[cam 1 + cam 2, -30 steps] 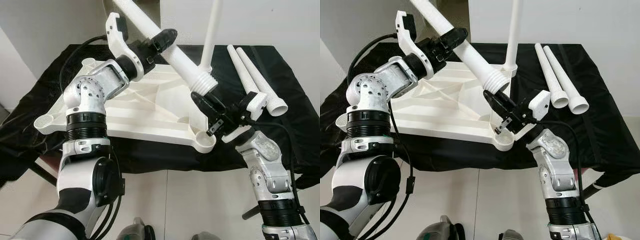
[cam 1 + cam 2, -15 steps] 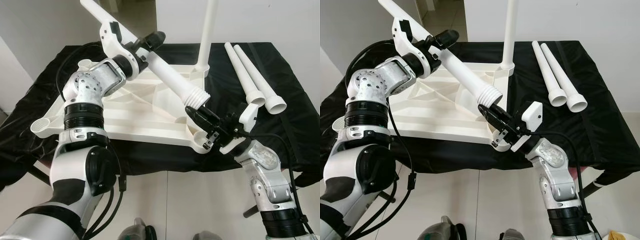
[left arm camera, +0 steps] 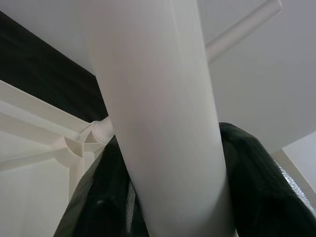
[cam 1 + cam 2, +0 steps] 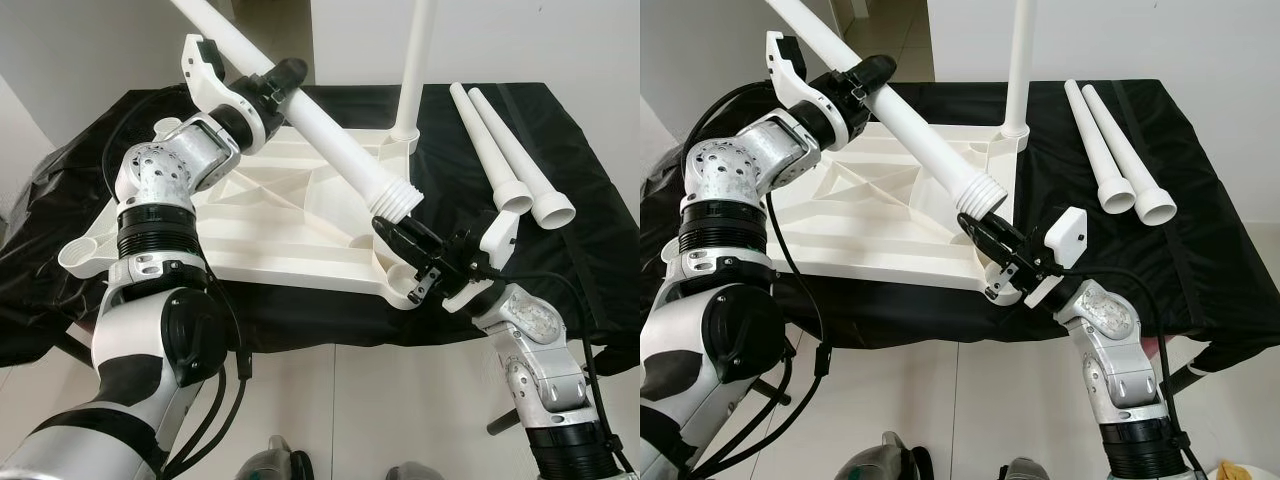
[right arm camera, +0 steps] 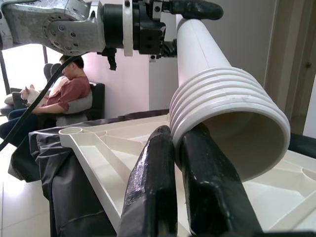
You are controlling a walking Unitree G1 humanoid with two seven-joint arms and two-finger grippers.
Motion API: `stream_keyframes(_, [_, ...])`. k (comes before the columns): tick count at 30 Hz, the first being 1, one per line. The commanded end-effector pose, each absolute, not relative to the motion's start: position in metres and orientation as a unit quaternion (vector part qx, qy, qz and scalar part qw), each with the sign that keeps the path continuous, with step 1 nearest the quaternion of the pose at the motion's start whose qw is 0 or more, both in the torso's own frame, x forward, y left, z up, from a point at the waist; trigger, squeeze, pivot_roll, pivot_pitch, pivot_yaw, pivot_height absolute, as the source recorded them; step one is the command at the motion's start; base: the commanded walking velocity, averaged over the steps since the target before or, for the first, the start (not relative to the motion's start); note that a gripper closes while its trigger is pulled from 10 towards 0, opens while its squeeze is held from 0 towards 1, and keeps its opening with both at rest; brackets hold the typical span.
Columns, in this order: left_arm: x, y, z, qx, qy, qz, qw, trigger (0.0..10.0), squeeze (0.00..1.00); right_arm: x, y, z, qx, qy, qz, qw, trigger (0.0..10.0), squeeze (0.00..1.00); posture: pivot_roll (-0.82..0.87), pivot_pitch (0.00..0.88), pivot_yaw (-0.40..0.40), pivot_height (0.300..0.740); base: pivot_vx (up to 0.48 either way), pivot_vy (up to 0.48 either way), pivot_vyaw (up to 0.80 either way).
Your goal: Building children table
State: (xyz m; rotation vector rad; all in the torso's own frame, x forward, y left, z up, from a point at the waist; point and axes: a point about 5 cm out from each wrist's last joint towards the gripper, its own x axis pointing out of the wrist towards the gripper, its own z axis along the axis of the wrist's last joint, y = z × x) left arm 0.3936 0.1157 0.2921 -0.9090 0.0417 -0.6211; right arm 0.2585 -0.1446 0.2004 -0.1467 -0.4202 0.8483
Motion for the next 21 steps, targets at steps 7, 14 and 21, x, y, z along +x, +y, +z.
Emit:
stream_keyframes(7, [0.392, 0.111, 0.303, -0.411, 0.006, -0.307, 0.858, 10.0, 0.00, 0.262, -0.147, 0.190, -0.033, -0.142, 0.422, 0.895, 10.0, 1.00, -0.03, 0.059, 0.103, 0.740, 0.000, 0.000, 0.00])
stream_keyframes(14, [0.400, 0.128, 0.302, -0.434, 0.017, -0.265, 0.861, 10.0, 0.00, 0.260, -0.149, 0.191, -0.022, -0.150, 0.443, 0.884, 10.0, 1.00, -0.02, 0.060, 0.094, 0.740, 0.000, 0.000, 0.00])
stream_keyframes(21, [0.406, 0.140, 0.301, -0.440, 0.017, -0.243, 0.864, 10.0, 0.00, 0.261, -0.155, 0.190, -0.016, -0.142, 0.427, 0.893, 10.0, 1.00, -0.02, 0.060, 0.095, 0.740, 0.000, 0.000, 0.00])
